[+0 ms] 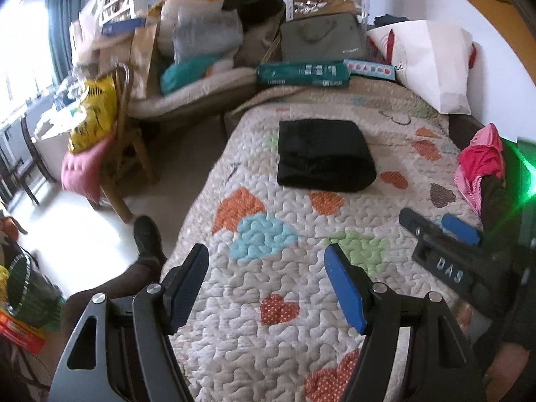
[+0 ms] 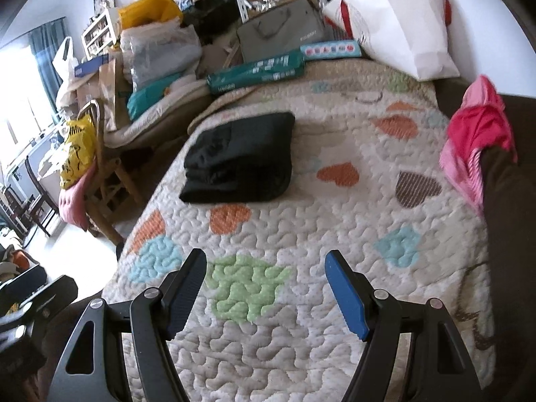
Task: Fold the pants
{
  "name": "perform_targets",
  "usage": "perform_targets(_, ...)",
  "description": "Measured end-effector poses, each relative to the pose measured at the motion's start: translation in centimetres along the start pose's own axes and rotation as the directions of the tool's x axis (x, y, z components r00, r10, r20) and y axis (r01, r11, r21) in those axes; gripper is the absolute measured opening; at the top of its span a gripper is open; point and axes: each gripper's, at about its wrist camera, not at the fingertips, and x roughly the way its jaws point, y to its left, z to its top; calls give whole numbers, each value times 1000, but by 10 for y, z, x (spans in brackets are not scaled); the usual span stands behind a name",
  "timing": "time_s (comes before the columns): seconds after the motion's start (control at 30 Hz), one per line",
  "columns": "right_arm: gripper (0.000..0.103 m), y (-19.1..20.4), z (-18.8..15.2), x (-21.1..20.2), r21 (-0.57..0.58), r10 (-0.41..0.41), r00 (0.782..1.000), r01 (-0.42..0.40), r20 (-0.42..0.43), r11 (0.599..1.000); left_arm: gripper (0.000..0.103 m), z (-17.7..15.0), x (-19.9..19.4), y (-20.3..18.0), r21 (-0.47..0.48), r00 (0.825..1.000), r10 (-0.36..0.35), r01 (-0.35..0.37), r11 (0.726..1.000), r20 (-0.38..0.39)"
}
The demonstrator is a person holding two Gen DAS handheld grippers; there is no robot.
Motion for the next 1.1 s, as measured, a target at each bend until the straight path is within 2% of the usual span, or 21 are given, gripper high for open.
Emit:
perform_targets(0.1,81,2,9,-22,-7,-1,998,1,59,1000,71,7,-10,-4,-14,999,-33,33,999,-3)
perform_targets(0.17,85,2,11,-36,-20,-22,993,24,114,1000,71,9,-19,-4,-21,999,-49,49,999,25)
perform_targets(0.23,86,3,10,-40,-36,-46,990,51,136,998,71,8,-24,-3,-18,998,-46,47,999,50)
perform_targets(0.4,86,5,-3,-21,-48,-61,995,64,77,997,71,6,-18,8,-63,997,-51,55,997,54)
perform_targets(0.6,86,20,-19,1,-119,-75,997,78,26,990,71,4,5,19,-129,997,-74,73,989,0)
perform_targets(0.9,86,44,-25,27,-117,-14,998,7,-54,993,71,3,19,46,-188,999,-50,52,981,15)
perform_targets(1.1,86,54,-28,33,-117,1,997,-10,-78,993,72,5,29,48,-177,998,-54,57,983,22)
